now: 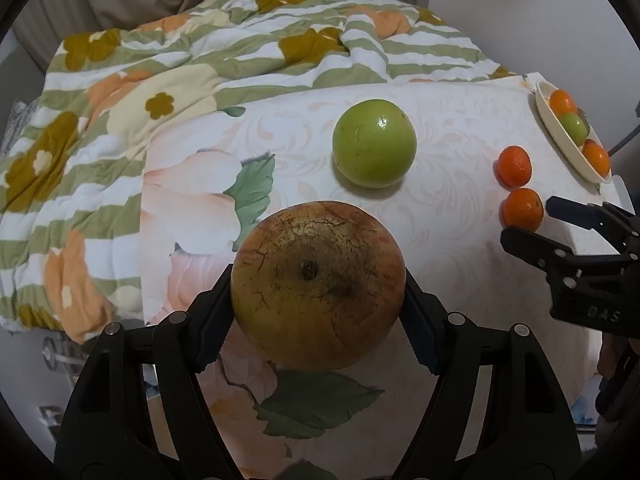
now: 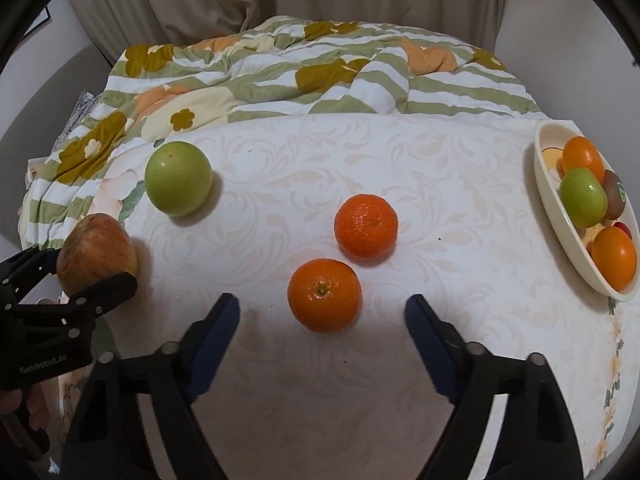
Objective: Organize fruits
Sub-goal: 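Grasp the russet apple with the left tool while the right tool grasps a mandarin, then carry the russet apple and mandarin onto the plate and open both tools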
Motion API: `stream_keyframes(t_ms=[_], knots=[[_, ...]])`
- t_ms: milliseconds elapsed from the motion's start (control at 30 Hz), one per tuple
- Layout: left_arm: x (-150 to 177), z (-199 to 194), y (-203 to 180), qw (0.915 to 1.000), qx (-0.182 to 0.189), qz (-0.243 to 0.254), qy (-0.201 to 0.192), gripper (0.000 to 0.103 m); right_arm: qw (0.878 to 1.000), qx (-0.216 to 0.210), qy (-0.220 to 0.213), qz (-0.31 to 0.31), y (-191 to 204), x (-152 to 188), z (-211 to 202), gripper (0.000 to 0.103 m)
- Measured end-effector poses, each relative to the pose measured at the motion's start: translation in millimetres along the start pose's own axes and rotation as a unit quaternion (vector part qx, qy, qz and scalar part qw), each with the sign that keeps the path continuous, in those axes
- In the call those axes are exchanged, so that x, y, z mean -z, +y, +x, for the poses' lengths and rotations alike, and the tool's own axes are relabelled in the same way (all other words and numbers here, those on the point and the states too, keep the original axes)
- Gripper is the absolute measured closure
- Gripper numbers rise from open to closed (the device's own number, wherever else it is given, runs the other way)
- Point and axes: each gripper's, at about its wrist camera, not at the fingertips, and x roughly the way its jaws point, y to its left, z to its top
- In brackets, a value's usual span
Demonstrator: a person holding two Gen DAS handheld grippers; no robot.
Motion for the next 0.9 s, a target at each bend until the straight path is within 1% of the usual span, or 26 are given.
stream_keyframes(t_ms=[100,267,333,367,400,433,667,900], knots=[[1,-1,3,0.9999,0.006,-0.008,0.0,0.021,1.0,0.001,0.002,-0.006,1,-1,3,0.03],[5,-2,8,0.9998,0.0,-0.02,0.002,0.021,1.0,0.001,0.01,-0.017,2,-1,7,0.044],[8,-4,8,0.9998,-0.003,-0.021,0.003,0.021,1.0,0.0,0.012,-0.02,3,-2,9,0.055],[9,-5,8,0.9998,-0.004,-0.021,0.004,0.021,1.0,0.002,0.012,-0.024,4,-2,9,0.058],[11,-5,9,0.9997,-0.005,-0.022,0.004,0.021,0.999,0.006,0.011,-0.029,5,-3,8,0.067],[12,-6,10,0.9997,-0.004,-0.023,0.004,0.021,0.999,0.009,0.01,-0.034,6,-3,8,0.069],[20,-17,13,0.9993,0.003,-0.038,0.002,0.021,0.999,0.005,-0.002,-0.042,11,-9,-4,0.069],[18,-43,14,0.9989,0.009,-0.041,-0.018,0.021,0.999,0.0,-0.023,-0.046,17,-13,-28,0.069]])
